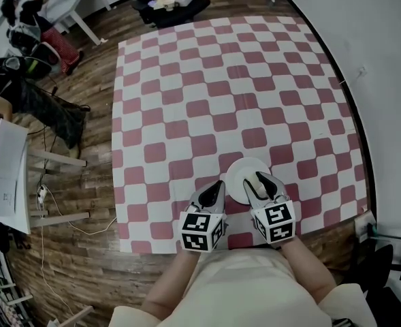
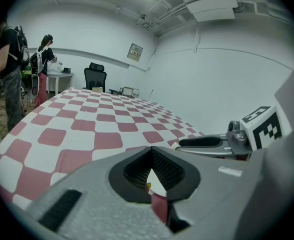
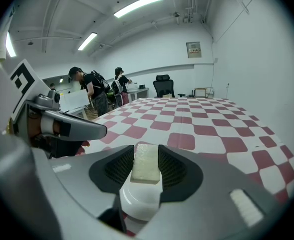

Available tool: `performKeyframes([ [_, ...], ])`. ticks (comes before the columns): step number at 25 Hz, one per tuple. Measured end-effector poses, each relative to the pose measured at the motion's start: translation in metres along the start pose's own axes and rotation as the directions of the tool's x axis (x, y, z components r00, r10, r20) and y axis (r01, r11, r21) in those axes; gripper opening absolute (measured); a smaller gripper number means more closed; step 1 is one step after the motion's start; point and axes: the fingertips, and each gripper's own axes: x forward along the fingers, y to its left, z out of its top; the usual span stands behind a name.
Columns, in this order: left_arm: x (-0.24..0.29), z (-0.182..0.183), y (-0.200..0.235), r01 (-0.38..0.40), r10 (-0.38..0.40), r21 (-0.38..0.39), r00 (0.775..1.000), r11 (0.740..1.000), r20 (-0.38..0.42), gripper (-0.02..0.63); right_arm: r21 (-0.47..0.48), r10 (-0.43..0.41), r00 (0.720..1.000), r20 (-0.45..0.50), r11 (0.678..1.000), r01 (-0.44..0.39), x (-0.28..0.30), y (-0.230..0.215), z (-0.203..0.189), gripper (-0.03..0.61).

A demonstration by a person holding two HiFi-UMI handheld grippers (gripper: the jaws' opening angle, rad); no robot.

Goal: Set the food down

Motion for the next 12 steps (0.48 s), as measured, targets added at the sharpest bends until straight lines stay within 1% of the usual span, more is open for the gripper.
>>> performKeyframes([
  [12, 0.011, -0.002, 0.002, 0.013, -0.013, -0.010, 1.000, 1.000, -0.011, 0.006, 0.001, 0.002, 0.999, -0.034, 1.000, -0.002, 0.013, -0.002, -0.011, 0.159],
])
